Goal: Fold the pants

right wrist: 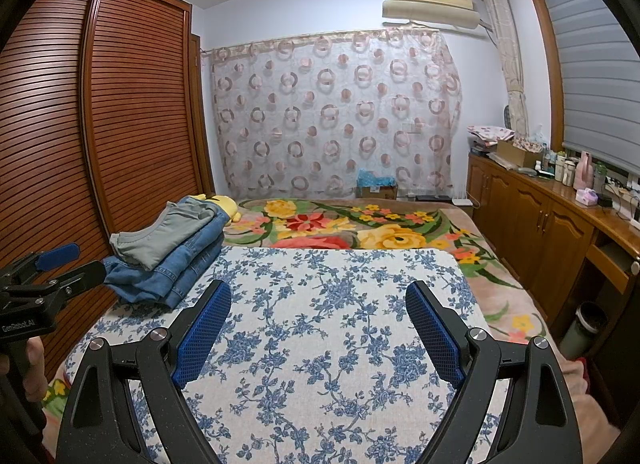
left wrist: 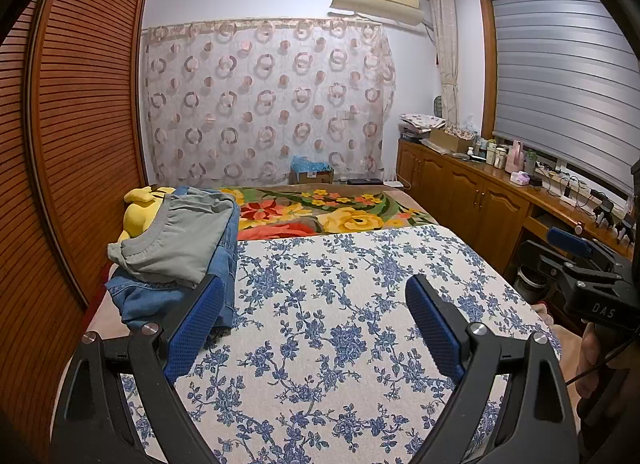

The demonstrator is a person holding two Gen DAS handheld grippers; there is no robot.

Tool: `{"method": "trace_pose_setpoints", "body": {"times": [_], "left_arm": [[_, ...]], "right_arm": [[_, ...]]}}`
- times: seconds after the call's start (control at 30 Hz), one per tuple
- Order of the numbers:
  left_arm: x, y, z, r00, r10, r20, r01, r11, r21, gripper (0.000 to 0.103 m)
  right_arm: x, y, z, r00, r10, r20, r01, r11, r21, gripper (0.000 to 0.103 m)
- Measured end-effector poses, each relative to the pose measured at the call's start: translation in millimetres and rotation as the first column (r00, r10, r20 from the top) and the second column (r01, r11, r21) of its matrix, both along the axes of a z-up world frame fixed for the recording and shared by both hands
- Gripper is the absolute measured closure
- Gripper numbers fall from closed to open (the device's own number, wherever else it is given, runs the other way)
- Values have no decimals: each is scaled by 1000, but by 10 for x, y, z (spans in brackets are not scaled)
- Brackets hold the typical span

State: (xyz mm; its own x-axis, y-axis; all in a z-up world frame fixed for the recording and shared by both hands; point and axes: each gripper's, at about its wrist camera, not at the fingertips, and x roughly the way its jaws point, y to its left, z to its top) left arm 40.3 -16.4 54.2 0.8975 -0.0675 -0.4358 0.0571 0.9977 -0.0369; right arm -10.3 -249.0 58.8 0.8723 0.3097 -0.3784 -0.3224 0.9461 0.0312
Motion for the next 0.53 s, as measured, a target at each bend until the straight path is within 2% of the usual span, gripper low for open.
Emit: {"method": "trace_pose_setpoints", "body": {"times": [0.53], "left_arm": [[1, 4, -14, 1000, 0, 1, 0, 1000, -1, 10]], "right_arm": [[-6, 6, -16, 1000, -11, -1, 11, 1000, 3, 13]]}}
